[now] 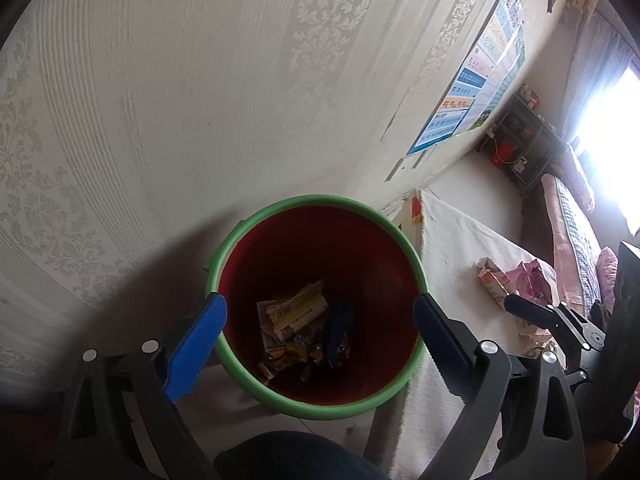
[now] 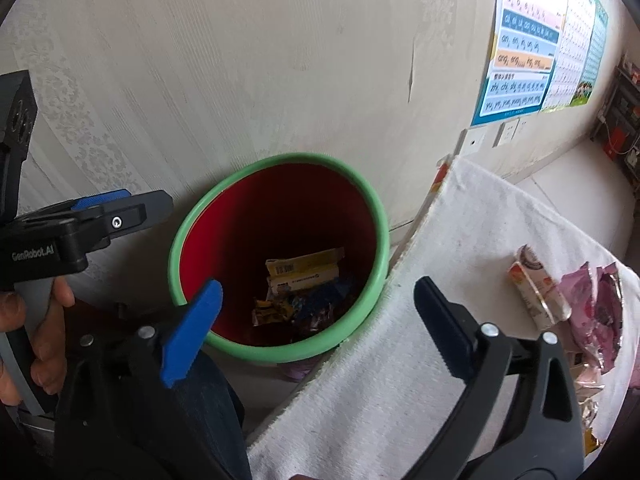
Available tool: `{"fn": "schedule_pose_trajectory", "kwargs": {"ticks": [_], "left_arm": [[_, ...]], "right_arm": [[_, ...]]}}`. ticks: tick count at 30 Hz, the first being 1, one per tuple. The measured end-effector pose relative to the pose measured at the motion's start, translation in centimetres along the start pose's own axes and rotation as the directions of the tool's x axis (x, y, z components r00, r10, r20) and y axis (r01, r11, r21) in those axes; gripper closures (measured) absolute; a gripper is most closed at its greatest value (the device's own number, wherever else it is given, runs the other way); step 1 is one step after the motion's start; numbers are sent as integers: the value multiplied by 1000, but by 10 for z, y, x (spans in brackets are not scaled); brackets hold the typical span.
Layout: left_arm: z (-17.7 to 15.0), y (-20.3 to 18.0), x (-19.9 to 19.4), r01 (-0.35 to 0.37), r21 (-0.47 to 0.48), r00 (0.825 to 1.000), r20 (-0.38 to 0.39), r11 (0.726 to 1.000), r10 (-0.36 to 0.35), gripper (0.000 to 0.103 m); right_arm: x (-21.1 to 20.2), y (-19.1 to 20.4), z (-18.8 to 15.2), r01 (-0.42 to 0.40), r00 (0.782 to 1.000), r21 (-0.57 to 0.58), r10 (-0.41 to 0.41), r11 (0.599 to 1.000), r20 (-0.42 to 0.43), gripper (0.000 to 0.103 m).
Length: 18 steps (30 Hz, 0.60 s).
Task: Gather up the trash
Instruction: 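Open both tools over the red bin, dropping the yellow and blue wrappers, then move both open tools back over the crumpled paper and small wrappers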
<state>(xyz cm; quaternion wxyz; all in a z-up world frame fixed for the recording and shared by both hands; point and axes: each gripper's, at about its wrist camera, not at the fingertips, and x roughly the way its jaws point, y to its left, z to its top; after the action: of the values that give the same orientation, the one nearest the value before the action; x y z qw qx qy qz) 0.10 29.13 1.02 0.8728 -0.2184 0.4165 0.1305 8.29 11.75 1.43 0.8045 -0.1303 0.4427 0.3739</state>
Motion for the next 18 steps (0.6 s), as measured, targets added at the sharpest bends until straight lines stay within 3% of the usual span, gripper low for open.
{"fn": "schedule_pose_trajectory", "kwargs": {"ticks": [9,18], "left_arm": [[-4,-34,-7,17,66,1000,3,998,-18,12],[-23,-88,-6,61,170,998,-28,984,-57,12]], "right_arm": [[-28,-11,-18,12,1000,7,-12,1000,16,6],[-58,-54,-49,49,998,83,-51,995,29,6]]}}
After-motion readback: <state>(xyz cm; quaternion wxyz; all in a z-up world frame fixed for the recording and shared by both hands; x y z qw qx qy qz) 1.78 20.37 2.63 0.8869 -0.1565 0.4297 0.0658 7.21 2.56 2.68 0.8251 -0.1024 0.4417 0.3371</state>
